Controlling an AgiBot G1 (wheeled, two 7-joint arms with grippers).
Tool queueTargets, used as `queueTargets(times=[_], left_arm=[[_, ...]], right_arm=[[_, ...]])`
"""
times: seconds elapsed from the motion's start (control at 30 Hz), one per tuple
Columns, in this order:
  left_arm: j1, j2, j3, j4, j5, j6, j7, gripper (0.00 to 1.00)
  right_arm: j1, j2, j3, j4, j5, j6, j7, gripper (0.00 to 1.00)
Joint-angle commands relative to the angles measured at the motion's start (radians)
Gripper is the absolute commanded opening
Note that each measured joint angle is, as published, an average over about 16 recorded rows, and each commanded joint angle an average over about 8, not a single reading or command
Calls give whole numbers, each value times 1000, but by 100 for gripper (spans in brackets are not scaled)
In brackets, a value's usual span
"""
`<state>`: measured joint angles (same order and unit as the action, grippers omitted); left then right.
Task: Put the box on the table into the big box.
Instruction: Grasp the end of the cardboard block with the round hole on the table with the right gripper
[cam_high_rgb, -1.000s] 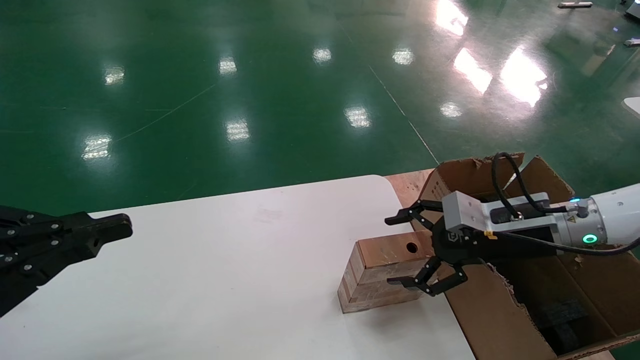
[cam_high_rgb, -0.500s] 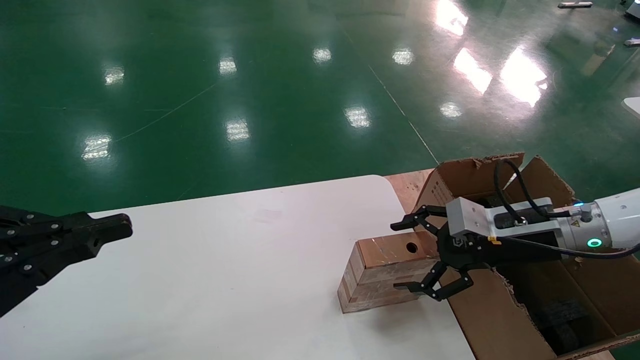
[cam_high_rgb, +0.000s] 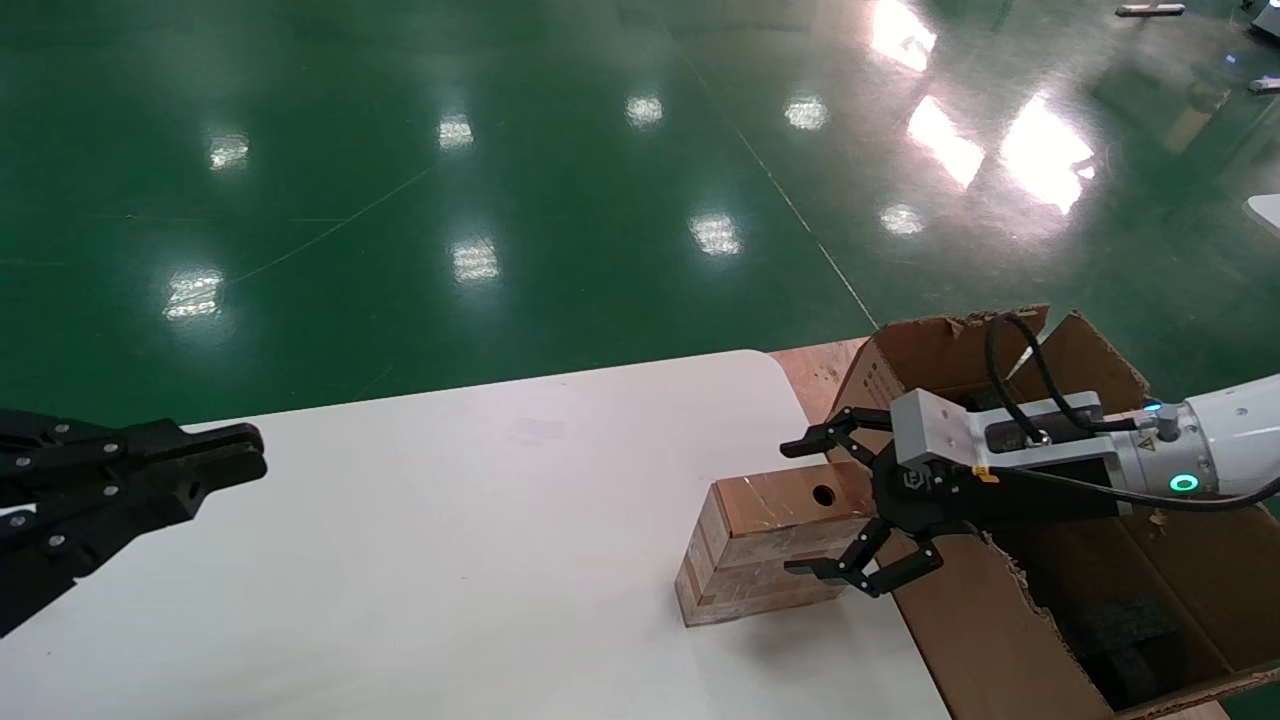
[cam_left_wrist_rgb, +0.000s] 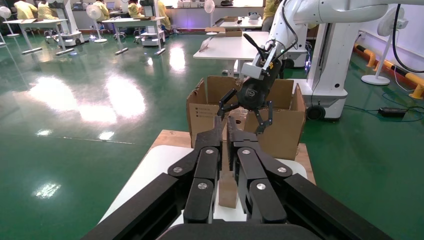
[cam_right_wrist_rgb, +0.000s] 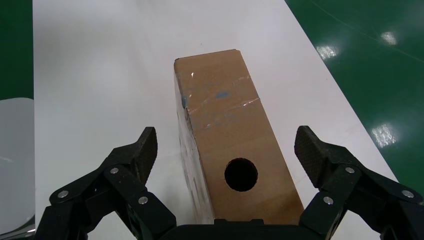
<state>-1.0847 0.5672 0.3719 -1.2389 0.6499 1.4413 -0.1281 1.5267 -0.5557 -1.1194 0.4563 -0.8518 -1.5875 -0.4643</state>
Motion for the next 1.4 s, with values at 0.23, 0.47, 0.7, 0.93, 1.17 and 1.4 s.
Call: queueTargets(times=[0.23, 0.47, 0.7, 0.93, 1.17, 1.4], left_arm=[[0, 0, 0, 0, 0, 0, 0, 100], [0, 0, 0, 0, 0, 0, 0, 100], [0, 0, 0, 0, 0, 0, 0, 100], [0, 0, 0, 0, 0, 0, 0, 100], [0, 0, 0, 0, 0, 0, 0, 100], [0, 0, 0, 0, 0, 0, 0, 100]], right_arm=[[0, 0, 0, -1, 2, 0, 0, 51], [0, 0, 2, 2, -2, 1, 0, 0], [-1, 0, 3, 3, -4, 1, 0, 0], [-1, 1, 4, 4, -5, 1, 0, 0], [-1, 1, 5, 4, -6, 1, 0, 0], [-1, 1, 5, 5, -6, 1, 1, 0]])
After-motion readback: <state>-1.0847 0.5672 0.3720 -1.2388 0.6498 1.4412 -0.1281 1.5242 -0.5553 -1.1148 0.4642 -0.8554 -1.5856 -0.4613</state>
